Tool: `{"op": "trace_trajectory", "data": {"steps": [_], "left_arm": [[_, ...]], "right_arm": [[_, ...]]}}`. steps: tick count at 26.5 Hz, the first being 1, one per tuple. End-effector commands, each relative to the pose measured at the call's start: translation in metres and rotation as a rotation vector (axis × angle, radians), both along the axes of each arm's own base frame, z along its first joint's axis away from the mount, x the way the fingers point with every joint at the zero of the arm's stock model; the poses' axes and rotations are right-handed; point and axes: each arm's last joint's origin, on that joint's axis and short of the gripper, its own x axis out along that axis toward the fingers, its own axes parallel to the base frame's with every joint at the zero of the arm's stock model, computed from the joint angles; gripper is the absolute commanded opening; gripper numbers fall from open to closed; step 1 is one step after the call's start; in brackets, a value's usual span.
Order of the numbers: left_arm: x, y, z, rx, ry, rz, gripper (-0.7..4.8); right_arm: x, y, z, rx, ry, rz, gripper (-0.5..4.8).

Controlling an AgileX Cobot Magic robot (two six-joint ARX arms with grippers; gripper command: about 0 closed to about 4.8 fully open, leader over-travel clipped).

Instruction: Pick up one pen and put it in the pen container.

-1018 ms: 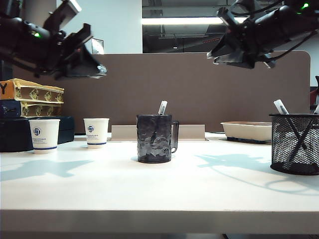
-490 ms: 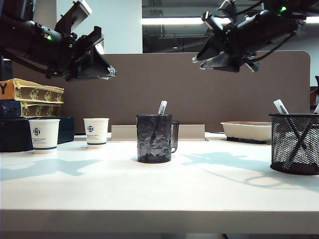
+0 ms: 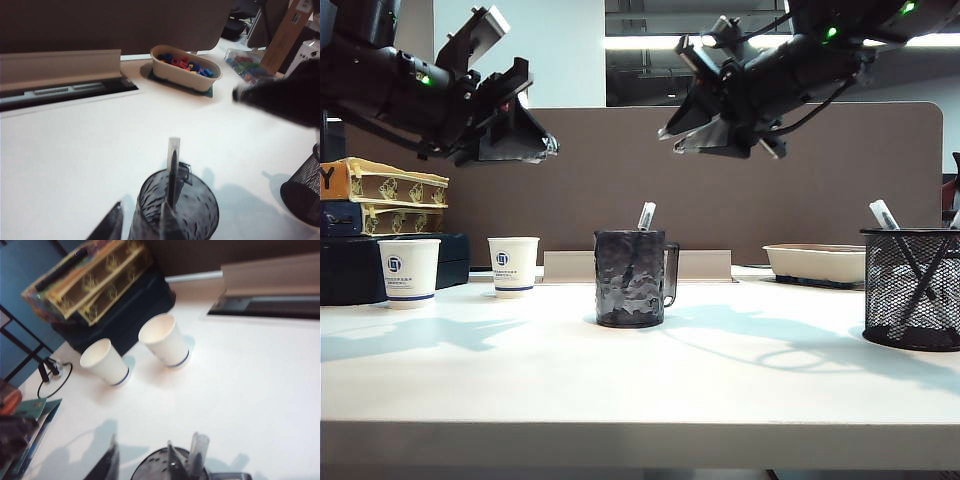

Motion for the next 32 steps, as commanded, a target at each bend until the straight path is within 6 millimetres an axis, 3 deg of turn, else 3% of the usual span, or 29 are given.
{"op": "trace_trajectory", "data": {"steps": [1,6,16,32], "left_arm": [[0.008,-0.004,0.007,-0.002,0.0,-0.043,0.94],[0.017,-0.011,0.008,0.028,0.03,-0.059,0.94],[0.017,-0.012,-0.002,0.097,0.054,-0.071,0.94],[0.02,-0.013,-0.008,0.104,0.067,-0.072,0.94]], "right_arm": [[0.002,0.002,0.0,0.0,0.003,0.002,1.22],[0.005,0.003,-0.011,-0.027,0.046,-0.022,1.71],[0.012,0.007,-0.033,-0.044,0.097,-0.015,1.71],[0.038,0.025,-0.028,-0.022,0.112,-0.006,1.72]]}}
